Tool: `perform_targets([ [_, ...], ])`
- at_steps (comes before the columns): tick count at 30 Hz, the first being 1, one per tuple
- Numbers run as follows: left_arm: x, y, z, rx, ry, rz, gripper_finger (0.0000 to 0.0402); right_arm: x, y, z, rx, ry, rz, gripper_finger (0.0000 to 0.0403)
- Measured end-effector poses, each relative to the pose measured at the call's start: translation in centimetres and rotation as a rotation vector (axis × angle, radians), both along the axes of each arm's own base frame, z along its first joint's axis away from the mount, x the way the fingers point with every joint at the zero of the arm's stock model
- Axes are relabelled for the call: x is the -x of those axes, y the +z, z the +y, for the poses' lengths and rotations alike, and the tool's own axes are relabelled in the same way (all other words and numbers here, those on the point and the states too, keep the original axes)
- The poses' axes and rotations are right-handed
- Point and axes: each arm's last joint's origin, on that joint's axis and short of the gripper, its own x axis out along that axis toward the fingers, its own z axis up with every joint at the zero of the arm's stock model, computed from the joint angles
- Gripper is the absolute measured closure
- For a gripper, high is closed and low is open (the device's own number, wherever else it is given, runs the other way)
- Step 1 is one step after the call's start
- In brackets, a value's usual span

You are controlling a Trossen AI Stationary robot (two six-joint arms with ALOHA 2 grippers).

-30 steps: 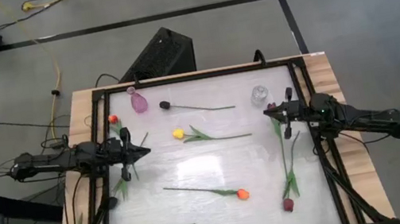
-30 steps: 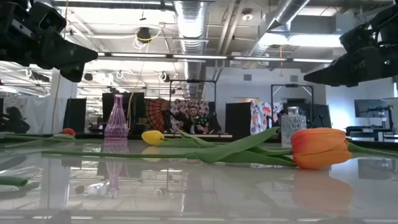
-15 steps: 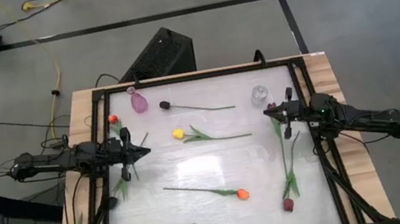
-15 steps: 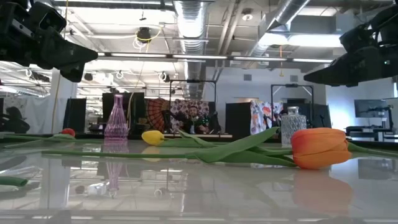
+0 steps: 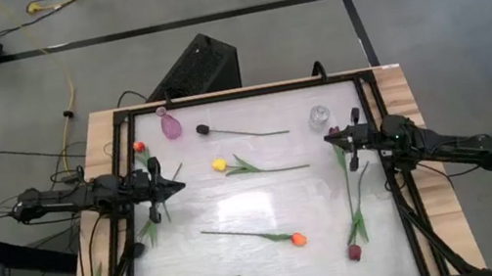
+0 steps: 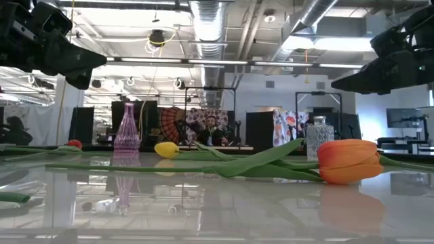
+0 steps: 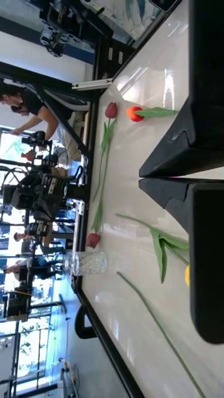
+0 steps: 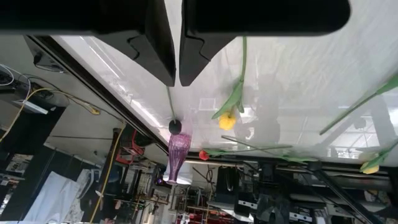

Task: Sort flowers into vase by color

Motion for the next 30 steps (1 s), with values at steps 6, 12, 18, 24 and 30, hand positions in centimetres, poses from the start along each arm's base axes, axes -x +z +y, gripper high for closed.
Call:
perform_targets([
  [6,0.0,0.0,0.0,0.000,0.000,0.000,0.0401,0.0,0.0,0.0,0.000,0.000,0.000,0.0353],
  [12,0.0,0.0,0.0,0.175,-0.010,-0.005,0.0401,0.0,0.0,0.0,0.000,0.000,0.000,0.0353],
  [18,0.0,0.1,0.2,0.221,0.052,-0.020,0.0401,0.0,0.3,0.0,-0.026,-0.002,-0.045,0.0353],
  [24,0.0,0.6,0.3,0.140,0.094,-0.083,0.0401,-0.1,1.4,0.0,-0.262,-0.015,-0.238,0.0353],
  [30,0.0,1.8,0.3,-0.029,0.121,-0.221,0.0401,-0.4,2.8,0.0,-0.270,0.031,-0.357,0.0353],
])
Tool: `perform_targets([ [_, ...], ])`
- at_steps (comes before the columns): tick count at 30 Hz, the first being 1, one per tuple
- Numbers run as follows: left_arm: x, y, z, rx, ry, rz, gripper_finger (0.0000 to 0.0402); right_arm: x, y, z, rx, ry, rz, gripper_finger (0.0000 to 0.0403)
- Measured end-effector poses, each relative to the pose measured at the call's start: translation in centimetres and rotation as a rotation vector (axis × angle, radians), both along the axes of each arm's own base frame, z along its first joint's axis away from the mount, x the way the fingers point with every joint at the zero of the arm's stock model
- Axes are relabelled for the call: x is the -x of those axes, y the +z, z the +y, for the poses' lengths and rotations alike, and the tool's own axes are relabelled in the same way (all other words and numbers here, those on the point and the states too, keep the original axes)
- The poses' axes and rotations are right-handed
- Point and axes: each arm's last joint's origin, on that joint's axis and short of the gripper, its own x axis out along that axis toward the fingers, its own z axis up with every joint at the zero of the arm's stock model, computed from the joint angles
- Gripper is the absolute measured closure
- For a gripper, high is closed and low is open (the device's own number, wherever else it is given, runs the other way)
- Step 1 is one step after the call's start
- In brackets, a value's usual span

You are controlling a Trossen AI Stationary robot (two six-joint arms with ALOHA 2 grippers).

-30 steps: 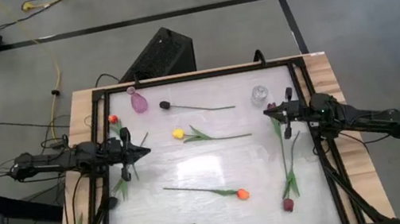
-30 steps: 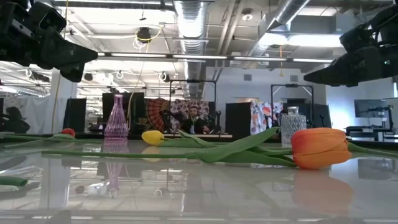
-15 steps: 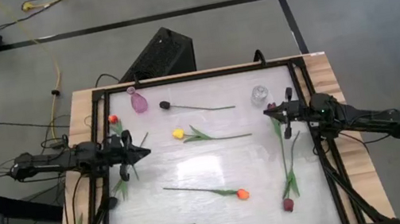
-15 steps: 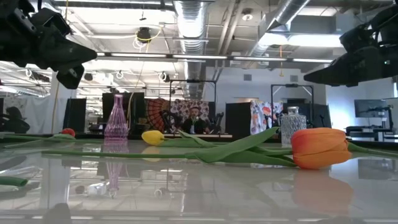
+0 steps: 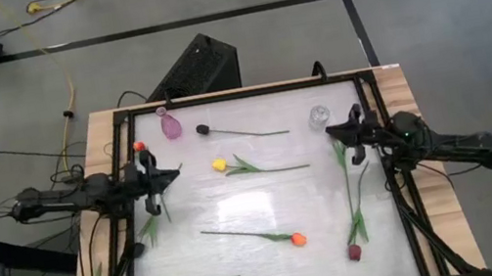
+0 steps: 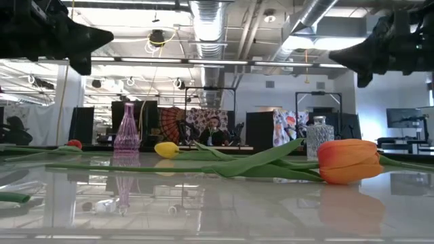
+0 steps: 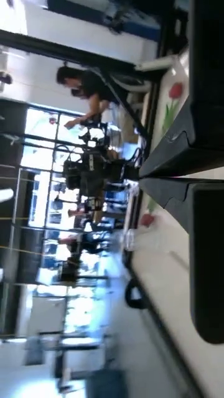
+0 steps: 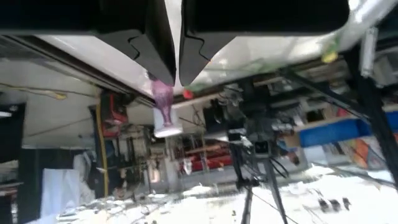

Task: Sort flowers into vase by color
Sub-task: Put the top black tulip into the violet vase

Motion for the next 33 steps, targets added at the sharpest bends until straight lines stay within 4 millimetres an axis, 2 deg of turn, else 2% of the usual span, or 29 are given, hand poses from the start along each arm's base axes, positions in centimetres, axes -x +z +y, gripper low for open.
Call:
perform_targets([
  [4,-0.5,0.4,-0.1,-0.137,0.023,-0.009,0.0401,-0.7,1.3,0.1,-0.025,0.029,0.028,0.0353],
  [9,-1.4,0.7,0.0,-0.194,0.089,-0.021,0.0401,-2.6,4.6,0.0,0.001,0.051,0.076,0.0353],
  [14,-2.8,-0.2,-0.1,-0.208,0.081,0.070,0.0401,-6.0,7.6,-0.7,0.047,0.056,0.168,0.0353],
  [19,-3.9,0.0,-0.3,-0.175,0.056,0.134,0.0401,-10.4,9.2,-1.5,0.027,0.071,0.324,0.0353],
  [21,-4.3,0.3,-0.3,-0.159,0.041,0.139,0.0401,-12.2,9.4,-1.5,0.032,0.090,0.376,0.0353],
  [25,-4.8,0.2,-0.5,-0.162,0.002,0.171,0.0386,-16.2,8.3,-0.6,0.109,0.167,0.497,0.0353],
  [29,-5.1,-0.4,-0.5,-0.165,0.000,0.219,0.0340,-19.6,7.6,0.5,0.161,0.231,0.566,0.0353],
  [33,-5.4,-0.8,-0.4,-0.162,0.041,0.254,0.0284,-22.6,7.2,0.6,0.147,0.243,0.641,0.0350],
])
